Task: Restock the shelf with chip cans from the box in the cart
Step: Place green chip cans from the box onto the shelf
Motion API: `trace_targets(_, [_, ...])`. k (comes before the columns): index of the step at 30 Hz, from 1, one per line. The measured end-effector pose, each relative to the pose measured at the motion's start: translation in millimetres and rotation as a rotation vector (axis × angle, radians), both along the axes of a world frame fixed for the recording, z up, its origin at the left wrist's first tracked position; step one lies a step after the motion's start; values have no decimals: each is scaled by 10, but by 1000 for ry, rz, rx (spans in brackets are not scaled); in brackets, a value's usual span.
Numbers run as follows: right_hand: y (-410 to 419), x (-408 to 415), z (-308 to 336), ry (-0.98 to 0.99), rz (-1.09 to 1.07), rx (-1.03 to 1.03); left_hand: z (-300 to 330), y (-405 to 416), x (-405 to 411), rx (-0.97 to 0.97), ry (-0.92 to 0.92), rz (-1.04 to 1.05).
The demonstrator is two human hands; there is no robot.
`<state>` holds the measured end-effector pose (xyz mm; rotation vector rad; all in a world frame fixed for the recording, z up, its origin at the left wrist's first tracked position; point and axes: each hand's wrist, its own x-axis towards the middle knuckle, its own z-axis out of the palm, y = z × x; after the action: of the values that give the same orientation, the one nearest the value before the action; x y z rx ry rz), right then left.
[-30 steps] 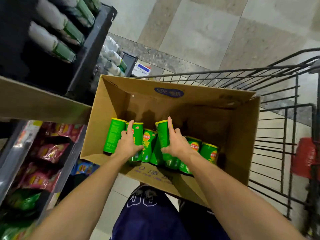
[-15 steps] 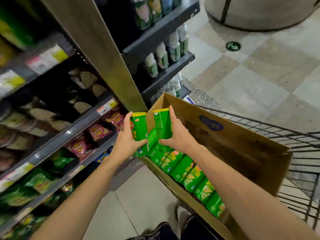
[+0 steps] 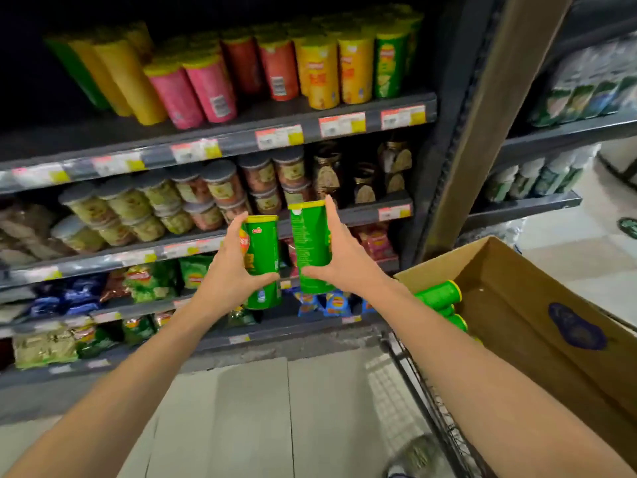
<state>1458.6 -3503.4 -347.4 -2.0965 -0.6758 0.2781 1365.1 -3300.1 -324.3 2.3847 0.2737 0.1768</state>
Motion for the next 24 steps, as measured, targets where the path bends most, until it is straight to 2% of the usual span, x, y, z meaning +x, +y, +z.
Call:
trace_targets(7, [1600, -893, 338, -47, 217, 90, 335, 1059, -1197, -41, -141, 248])
trace_targets(13, [2645, -1414, 557, -88, 379, 126, 488, 1920, -1927, 21, -218, 419])
trace_targets(18, [3428, -1514, 722, -158, 462, 168, 641, 2602, -2141, 63, -279, 494])
trace_targets(24, [4290, -1304, 810, -205, 483, 206, 734, 3430, -1957, 119, -297, 523])
